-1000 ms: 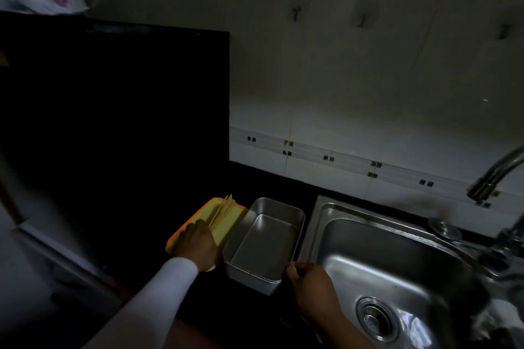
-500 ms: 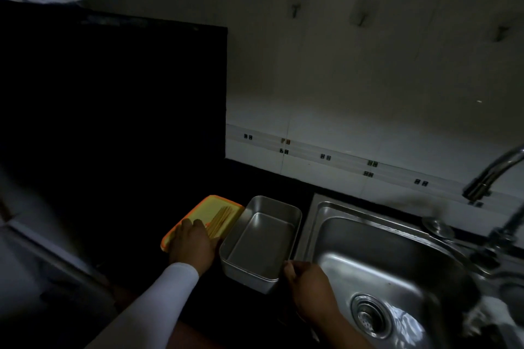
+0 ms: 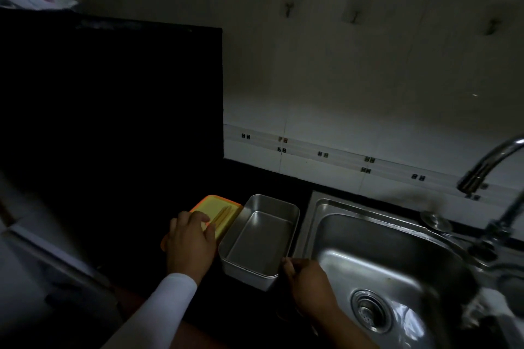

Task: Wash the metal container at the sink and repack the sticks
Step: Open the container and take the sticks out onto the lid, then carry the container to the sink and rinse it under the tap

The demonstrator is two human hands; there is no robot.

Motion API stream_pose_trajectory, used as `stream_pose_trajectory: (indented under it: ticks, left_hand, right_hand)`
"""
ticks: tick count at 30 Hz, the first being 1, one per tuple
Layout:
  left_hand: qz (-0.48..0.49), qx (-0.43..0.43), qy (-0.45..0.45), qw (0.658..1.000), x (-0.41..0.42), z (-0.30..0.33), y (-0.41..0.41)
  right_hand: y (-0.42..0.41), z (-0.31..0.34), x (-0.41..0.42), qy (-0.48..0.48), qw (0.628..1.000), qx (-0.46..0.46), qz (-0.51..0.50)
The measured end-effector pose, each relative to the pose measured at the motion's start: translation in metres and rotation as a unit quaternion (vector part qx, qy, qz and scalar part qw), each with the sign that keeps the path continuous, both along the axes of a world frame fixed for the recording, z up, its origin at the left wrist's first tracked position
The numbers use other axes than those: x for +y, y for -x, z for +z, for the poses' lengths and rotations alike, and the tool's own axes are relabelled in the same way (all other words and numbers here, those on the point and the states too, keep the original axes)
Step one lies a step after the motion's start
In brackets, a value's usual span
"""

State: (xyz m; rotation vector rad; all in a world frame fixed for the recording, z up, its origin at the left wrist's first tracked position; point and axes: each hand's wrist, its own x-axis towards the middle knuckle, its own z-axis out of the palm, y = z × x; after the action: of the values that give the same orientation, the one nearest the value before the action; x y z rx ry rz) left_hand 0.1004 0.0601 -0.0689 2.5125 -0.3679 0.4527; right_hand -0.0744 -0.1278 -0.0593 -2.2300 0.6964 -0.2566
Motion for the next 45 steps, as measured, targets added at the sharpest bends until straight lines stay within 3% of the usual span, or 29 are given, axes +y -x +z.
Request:
stream_pose_trajectory:
  ticks: [3, 6, 10, 15, 19, 23, 26, 31, 34, 38, 45]
  left_hand:
    - [-0.105, -0.09, 0.013, 0.99, -0.01, 0.021, 0.032]
    - [-0.235, -0.021, -0.032, 0.971, -0.024, 0.031, 0.06]
    - [-0.349, 0.072, -0.165, 0.92, -0.04, 0.038, 0.086]
    - [-0.347, 0.104, -0.256, 0.896, -0.052, 0.051, 0.1]
    - [-0.352, 0.08, -0.381, 0.851, -0.063, 0.07, 0.112]
    - [-0.361, 0.092, -0.406, 0.835, -0.068, 0.077, 0.115]
    - [-0.356, 0.072, -0.399, 0.842, -0.069, 0.069, 0.112]
    - [-0.366, -0.048, -0.36, 0.857, -0.062, 0.054, 0.099]
    - [-0.382, -0.096, -0.383, 0.836, -0.051, 0.047, 0.089]
    - [-0.394, -0.112, -0.285, 0.867, -0.041, 0.027, 0.086]
    - [-0.31, -0.133, -0.07, 0.939, -0.043, -0.001, 0.093]
  right_hand:
    - [0.004, -0.001, -0.002, -0.031, 1.0, -0.004, -0.006]
    - [0.009, 0.002, 0.0, -0.064, 0.997, -0.024, -0.02]
    - [0.01, -0.001, 0.004, -0.082, 0.996, -0.022, -0.013]
    - [0.008, 0.0, 0.004, -0.13, 0.991, -0.021, -0.002]
    - [0.009, -0.003, 0.005, -0.136, 0.99, -0.022, -0.007]
    - [0.008, -0.005, 0.005, -0.162, 0.986, -0.029, -0.018]
    - [0.008, -0.009, 0.003, -0.233, 0.971, -0.027, -0.052]
    - [0.002, -0.016, 0.008, -0.314, 0.945, -0.049, -0.082]
    - [0.0, -0.019, 0.011, -0.326, 0.94, -0.061, -0.078]
    - [0.0, -0.017, 0.007, -0.287, 0.954, -0.046, -0.068]
    - [-0.004, -0.005, 0.005, -0.231, 0.969, -0.033, -0.087]
